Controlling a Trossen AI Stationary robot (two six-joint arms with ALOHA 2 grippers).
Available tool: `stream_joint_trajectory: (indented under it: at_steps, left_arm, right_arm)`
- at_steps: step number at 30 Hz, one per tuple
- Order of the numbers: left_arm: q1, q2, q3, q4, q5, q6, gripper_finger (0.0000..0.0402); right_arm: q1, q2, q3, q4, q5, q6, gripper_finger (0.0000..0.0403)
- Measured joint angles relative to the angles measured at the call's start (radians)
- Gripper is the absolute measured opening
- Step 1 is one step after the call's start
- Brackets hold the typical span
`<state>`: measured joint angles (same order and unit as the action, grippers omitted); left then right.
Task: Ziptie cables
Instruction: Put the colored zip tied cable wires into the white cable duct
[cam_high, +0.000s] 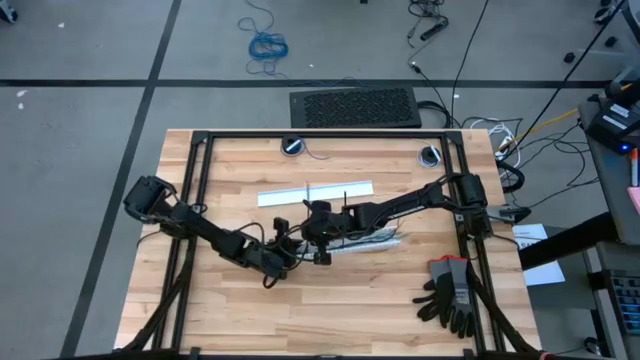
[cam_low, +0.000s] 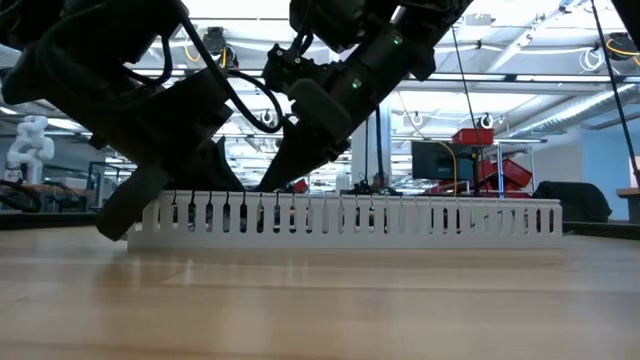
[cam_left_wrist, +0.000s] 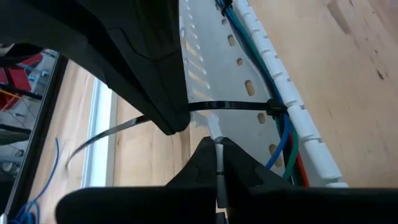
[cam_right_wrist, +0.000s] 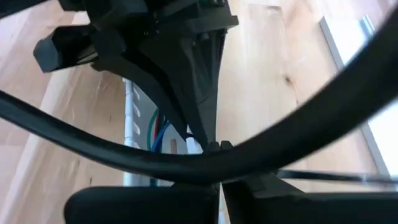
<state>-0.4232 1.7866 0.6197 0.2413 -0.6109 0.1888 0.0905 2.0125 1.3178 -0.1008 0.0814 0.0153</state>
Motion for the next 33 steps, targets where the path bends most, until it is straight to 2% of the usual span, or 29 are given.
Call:
stream_joint_trajectory:
  at_steps: [10, 16, 22, 33]
  left_arm:
    - [-0.001, 0.001, 0.008, -0.004, 0.009, 0.036, 0.0004]
    - [-0.001, 0.001, 0.008, -0.004, 0.010, 0.031, 0.0004]
    - [-0.001, 0.001, 0.008, -0.003, 0.011, 0.030, 0.0004]
    - [-0.001, 0.001, 0.008, 0.013, 0.034, 0.038, 0.0004]
  right_arm:
    - [-0.012, 0.001, 0.000, 0.072, -0.006, -0.074, 0.0000]
    - [0.037, -0.042, 0.000, 0.028, 0.005, -0.091, 0.0000]
    - [0.088, -0.063, 0.000, -0.031, 0.072, -0.091, 0.0000]
    - [0.019, -0.033, 0.001, -0.070, 0.066, -0.104, 0.0000]
